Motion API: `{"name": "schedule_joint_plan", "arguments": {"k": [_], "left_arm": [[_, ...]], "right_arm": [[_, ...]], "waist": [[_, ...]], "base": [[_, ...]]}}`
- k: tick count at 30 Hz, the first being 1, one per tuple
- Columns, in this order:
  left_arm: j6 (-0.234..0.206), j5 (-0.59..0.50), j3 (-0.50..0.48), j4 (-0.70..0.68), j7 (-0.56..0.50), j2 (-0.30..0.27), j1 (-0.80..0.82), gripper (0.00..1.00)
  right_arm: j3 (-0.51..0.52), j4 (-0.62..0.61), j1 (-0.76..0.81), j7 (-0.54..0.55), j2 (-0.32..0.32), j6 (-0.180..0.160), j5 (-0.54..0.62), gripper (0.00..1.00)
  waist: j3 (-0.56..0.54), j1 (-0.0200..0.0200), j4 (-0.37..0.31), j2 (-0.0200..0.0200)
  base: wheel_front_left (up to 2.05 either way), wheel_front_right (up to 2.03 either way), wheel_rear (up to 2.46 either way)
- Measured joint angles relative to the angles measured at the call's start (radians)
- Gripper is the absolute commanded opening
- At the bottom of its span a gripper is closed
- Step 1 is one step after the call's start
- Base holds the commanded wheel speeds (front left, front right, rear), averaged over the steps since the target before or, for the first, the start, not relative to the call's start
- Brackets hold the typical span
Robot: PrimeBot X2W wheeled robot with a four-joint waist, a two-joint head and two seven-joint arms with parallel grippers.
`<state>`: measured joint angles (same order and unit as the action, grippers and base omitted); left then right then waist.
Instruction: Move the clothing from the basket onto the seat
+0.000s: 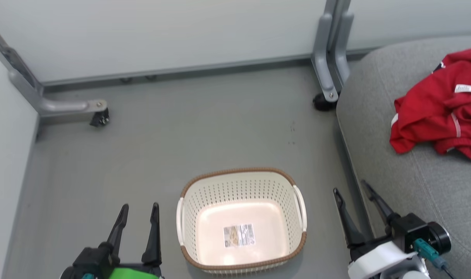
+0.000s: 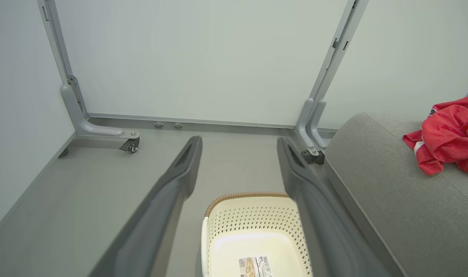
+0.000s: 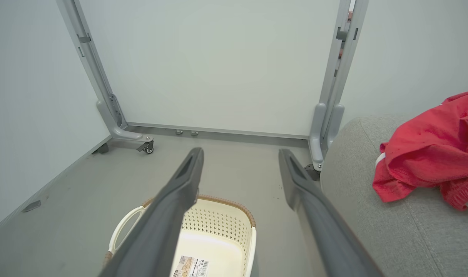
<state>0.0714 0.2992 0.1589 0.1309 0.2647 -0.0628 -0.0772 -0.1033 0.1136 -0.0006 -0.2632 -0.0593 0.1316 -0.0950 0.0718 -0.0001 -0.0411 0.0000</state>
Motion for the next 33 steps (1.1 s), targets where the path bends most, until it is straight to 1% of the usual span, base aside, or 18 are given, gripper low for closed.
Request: {"name": "schedule_joint_plan", "arguments": {"k": [5,14,21,28,29,33], "left_arm": [[0.004,-0.047,-0.042,-0.02,0.0,0.009,-0.075,1.0],[0.008,-0.047,-0.054,-0.033,0.0,0.012,-0.145,1.0],[0.0,-0.045,-0.054,-0.033,0.0,0.012,-0.163,1.0],[-0.003,-0.05,-0.054,-0.032,0.0,0.012,-0.167,1.0],[-0.004,-0.05,-0.054,-0.029,0.0,0.012,-0.167,0.0],[-0.004,-0.049,-0.052,0.009,0.0,0.012,-0.168,0.0]], "right_arm": [[-0.002,-0.02,0.054,0.0,0.003,0.0,-0.001,1.0],[0.018,-0.034,0.116,0.0,0.007,0.0,0.007,1.0],[0.029,-0.036,0.119,0.0,0.009,0.0,0.009,1.0],[0.035,-0.041,0.128,0.0,0.009,0.0,0.013,1.0],[0.034,-0.039,0.129,0.0,0.01,0.0,0.014,0.0],[0.031,-0.002,0.144,0.0,0.015,0.0,0.014,0.0]], "waist": [[-0.081,0.0,0.02,0.0],[-0.17,0.0,0.026,0.0],[-0.197,0.0,0.017,0.0],[-0.198,0.0,0.012,0.0],[-0.198,0.0,0.011,0.0],[-0.198,0.0,0.011,0.0]], "base": [[0.0,0.0,0.0],[0.0,0.0,0.0],[0.0,0.0,0.0],[0.0,0.0,0.0],[0.0,0.0,0.0],[0.0,0.0,0.0]]}}
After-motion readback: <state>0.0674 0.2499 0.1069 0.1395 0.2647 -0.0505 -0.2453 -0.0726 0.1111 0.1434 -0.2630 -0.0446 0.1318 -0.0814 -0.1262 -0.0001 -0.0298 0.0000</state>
